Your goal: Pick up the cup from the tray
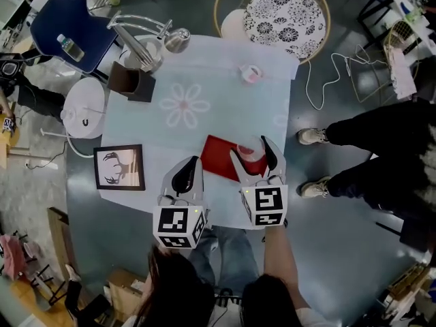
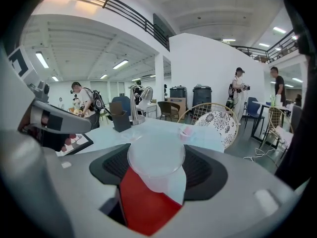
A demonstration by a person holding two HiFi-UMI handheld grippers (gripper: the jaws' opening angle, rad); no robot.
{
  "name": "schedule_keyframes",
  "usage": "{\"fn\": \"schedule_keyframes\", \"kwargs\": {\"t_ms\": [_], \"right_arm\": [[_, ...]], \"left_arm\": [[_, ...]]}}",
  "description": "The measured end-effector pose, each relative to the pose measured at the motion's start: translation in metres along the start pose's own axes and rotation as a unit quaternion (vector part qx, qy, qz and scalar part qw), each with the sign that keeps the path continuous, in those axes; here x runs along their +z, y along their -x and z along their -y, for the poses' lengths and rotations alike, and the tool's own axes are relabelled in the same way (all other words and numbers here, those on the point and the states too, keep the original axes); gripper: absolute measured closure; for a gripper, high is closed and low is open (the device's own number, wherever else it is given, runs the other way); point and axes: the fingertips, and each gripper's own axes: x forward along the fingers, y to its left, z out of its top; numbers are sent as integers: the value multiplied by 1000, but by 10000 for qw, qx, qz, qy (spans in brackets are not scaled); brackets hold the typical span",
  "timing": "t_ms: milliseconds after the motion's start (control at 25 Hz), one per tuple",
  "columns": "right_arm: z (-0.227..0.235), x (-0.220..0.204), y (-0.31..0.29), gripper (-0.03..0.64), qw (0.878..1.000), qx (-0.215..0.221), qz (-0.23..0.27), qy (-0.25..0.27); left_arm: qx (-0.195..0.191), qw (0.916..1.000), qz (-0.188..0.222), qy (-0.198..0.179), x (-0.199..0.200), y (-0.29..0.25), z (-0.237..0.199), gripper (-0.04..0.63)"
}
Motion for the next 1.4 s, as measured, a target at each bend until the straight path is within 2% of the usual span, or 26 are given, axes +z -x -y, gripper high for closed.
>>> {"fn": "schedule_keyframes", "kwargs": {"t_ms": [240,520,880,1240,1400], "right_arm": [[22,5,-16,268,10000,28,-22,80],[41,-8,-39,268,9998,70,-185,18],[49,-25,-60,272,9993,168,-332,42],[52,-29,-61,263,9996,155,-234,-34],[46,-35,-65,253,9987,329,-364,-107]], "left_arm": [[120,9999,6,47,7,-14,2,595],[244,9996,-51,124,7,-35,7,595],[163,9997,-181,63,2,-57,10,595],[202,9995,-199,135,-1,-58,8,595],[263,9993,-225,113,-3,-55,3,595]]}}
